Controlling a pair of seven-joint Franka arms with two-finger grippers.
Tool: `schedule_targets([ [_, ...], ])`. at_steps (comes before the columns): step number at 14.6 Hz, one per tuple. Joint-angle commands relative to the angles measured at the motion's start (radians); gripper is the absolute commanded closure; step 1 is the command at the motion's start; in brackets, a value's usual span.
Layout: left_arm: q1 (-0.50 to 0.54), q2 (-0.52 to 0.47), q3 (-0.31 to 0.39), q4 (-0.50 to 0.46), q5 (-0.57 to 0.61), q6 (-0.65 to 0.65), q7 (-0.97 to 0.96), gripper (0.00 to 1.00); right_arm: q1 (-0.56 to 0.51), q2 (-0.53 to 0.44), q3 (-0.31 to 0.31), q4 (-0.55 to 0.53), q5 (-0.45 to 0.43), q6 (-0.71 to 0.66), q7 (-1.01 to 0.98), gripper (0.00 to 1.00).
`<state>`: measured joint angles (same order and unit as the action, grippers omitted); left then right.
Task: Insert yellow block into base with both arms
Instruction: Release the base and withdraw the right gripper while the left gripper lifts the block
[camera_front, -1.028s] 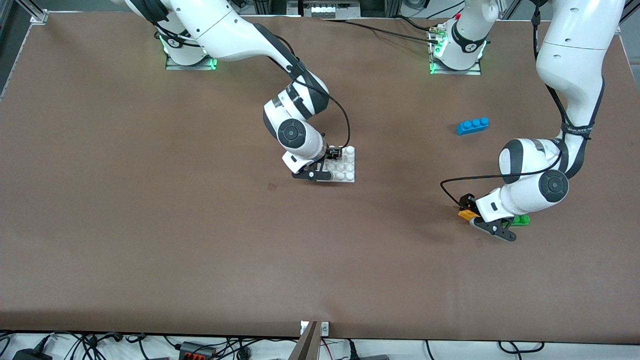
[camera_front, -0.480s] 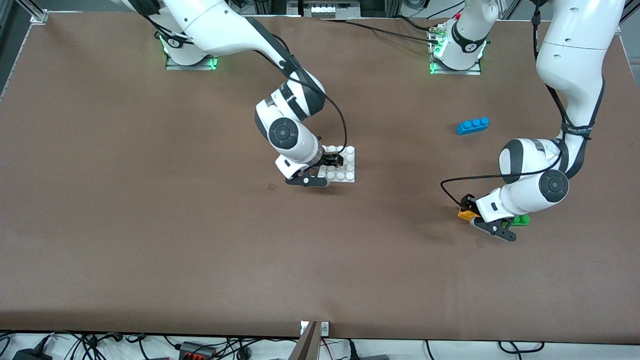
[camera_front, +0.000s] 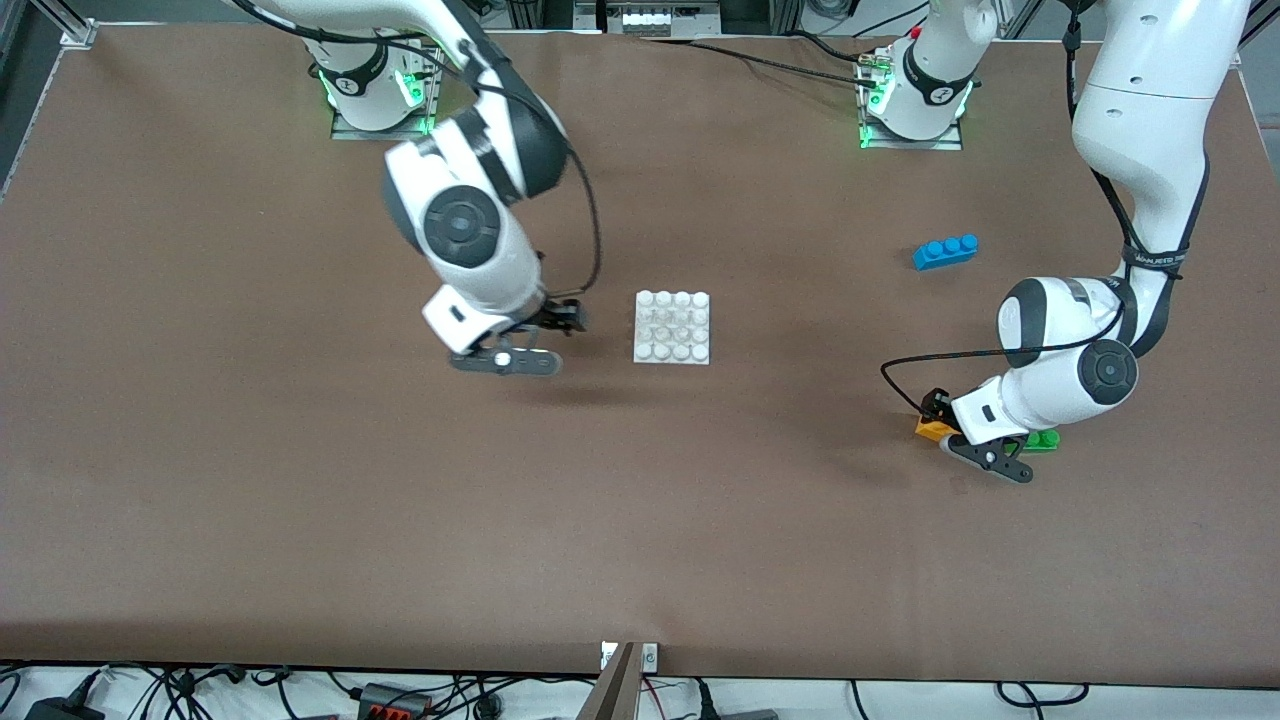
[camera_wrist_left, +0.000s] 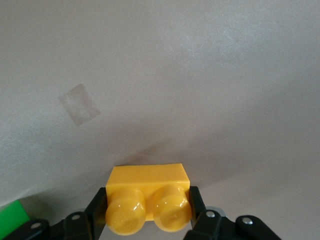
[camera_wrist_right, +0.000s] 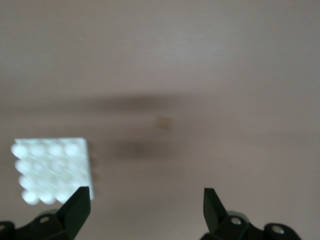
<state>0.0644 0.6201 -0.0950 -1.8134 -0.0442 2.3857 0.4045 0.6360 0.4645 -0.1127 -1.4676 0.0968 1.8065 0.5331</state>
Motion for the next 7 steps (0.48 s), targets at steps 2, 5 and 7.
schedule_targets([
  [2, -0.005, -0.019, 0.000, 0.000, -0.020, -0.043, -0.033, 0.41, -0.123, -0.128, -0.015, -0.033, -0.014, -0.203, -0.206, 0.00],
  [5, -0.003, -0.029, -0.018, 0.000, -0.020, -0.074, -0.061, 0.41, -0.212, -0.194, -0.019, -0.033, -0.016, -0.295, -0.317, 0.00],
  [7, -0.003, -0.045, -0.035, 0.008, -0.022, -0.120, -0.075, 0.42, -0.277, -0.234, -0.021, -0.034, -0.020, -0.341, -0.367, 0.00],
])
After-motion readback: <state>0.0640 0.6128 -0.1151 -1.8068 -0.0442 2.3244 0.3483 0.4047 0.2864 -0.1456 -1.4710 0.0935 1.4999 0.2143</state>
